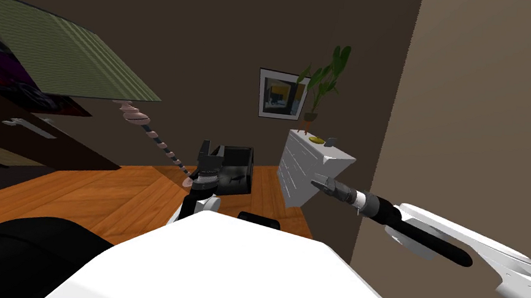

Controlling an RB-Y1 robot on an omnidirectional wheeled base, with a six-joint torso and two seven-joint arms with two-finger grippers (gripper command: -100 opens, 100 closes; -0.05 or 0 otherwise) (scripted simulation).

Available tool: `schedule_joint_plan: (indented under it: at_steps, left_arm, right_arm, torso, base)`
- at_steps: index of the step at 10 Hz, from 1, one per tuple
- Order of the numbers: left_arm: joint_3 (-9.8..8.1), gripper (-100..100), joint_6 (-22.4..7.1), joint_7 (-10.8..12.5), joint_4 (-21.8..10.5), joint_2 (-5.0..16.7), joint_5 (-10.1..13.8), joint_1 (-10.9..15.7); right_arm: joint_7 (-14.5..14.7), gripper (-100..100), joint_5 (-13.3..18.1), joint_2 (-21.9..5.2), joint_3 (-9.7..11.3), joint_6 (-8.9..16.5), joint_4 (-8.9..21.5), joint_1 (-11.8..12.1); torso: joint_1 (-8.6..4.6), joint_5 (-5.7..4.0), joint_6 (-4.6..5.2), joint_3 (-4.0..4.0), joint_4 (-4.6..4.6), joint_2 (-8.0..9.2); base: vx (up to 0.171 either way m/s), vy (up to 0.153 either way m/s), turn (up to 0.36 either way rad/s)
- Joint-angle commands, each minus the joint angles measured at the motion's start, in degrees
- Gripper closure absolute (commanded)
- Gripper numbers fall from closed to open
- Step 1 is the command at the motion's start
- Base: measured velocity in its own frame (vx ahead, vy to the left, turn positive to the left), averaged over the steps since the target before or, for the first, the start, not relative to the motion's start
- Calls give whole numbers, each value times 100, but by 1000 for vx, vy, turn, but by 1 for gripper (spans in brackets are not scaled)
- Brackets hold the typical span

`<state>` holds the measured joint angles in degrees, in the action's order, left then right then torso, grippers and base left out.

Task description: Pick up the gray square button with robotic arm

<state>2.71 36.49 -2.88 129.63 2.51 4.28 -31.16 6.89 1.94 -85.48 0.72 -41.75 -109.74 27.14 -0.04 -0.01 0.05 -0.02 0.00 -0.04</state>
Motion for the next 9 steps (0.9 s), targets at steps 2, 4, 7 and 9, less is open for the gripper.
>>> schedule_joint_plan:
  at_steps: [2, 4, 7, 9]
  left_arm:
    - [0, 0, 0, 0, 0, 0, 0, 1]
    - [0, 0, 0, 0, 0, 0, 0, 0]
    - [0, 0, 0, 0, 0, 0, 0, 0]
    - [0, 0, 0, 0, 0, 0, 0, 0]
  right_arm:
    - [128, -100, 80, -450, 96, -83, 131, -28]
    - [251, -100, 163, -796, 195, -168, 265, -65]
    - [375, -100, 252, -1321, 300, -257, 405, -109]
    - [375, -100, 252, -1687, 300, -257, 405, -109]
  torso:
    - [3, 0, -4, -2, -1, -4]
    - [-1, 0, 1, -1, 0, -1]
    - [-2, -1, 1, -2, -1, -3]
    - [-1, -1, 0, -5, -2, -9]
  base:
    - [29, 21, 102]
    - [27, 10, 50]
    - [32, 8, 56]
    - [32, 5, 33]
